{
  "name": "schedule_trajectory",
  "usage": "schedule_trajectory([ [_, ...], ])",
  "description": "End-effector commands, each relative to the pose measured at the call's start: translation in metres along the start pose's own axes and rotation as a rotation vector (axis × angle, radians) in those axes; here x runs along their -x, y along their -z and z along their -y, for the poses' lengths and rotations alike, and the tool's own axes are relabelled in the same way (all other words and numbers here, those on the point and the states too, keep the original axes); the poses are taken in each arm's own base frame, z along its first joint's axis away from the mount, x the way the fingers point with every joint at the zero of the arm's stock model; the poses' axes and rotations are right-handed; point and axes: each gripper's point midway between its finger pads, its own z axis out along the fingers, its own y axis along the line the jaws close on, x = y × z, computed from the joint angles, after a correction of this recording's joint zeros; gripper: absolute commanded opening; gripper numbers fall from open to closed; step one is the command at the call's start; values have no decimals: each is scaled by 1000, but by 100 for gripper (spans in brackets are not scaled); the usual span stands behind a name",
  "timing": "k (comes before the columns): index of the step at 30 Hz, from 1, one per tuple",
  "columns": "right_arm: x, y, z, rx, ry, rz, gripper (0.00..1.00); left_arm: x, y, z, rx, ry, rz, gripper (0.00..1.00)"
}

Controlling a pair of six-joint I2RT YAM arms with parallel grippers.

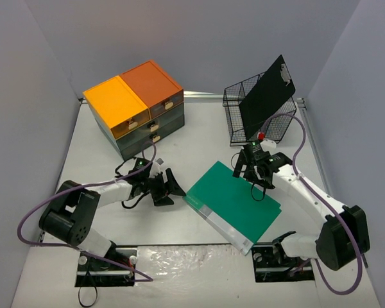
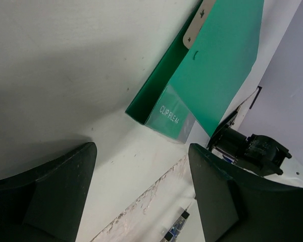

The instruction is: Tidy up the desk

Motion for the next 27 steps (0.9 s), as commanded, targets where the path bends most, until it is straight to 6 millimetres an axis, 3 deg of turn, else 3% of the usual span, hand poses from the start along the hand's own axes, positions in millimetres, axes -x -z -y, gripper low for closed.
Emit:
schedule_trajectory([
  [1,-3,-21,10,-99,44,16,96,3,-4,20,-64,-49,64,71],
  [14,-8,-65,24,-252,84,29,97,-24,-23,19,-65,-35,24,71],
  [27,3,-75,40,-355,19,132,98,-42,-23,22,-63,-33,12,71],
])
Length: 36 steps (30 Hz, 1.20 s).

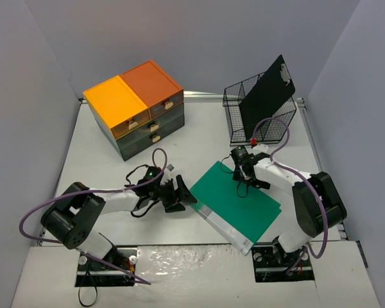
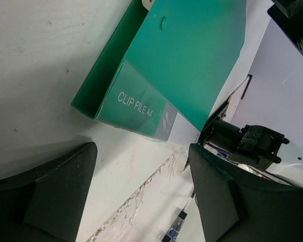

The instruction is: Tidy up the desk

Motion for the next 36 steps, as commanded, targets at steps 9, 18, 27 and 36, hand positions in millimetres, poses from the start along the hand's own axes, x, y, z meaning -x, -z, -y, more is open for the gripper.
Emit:
schedule_trajectory([
  [9,7,-14,17,-123,-64,88,99,-5,2,2,7,-6,20,71],
  [18,2,-22,12,-114,-58,40,99,-12,4,5,12,-7,14,71],
  [27,-14,-29,7,-89,-37,-30,99,-21,-8,11,14,-17,-9,71],
  [36,-35,-26,-10,27,3,-131,98,-13,-34,18,9,-20,-24,71],
])
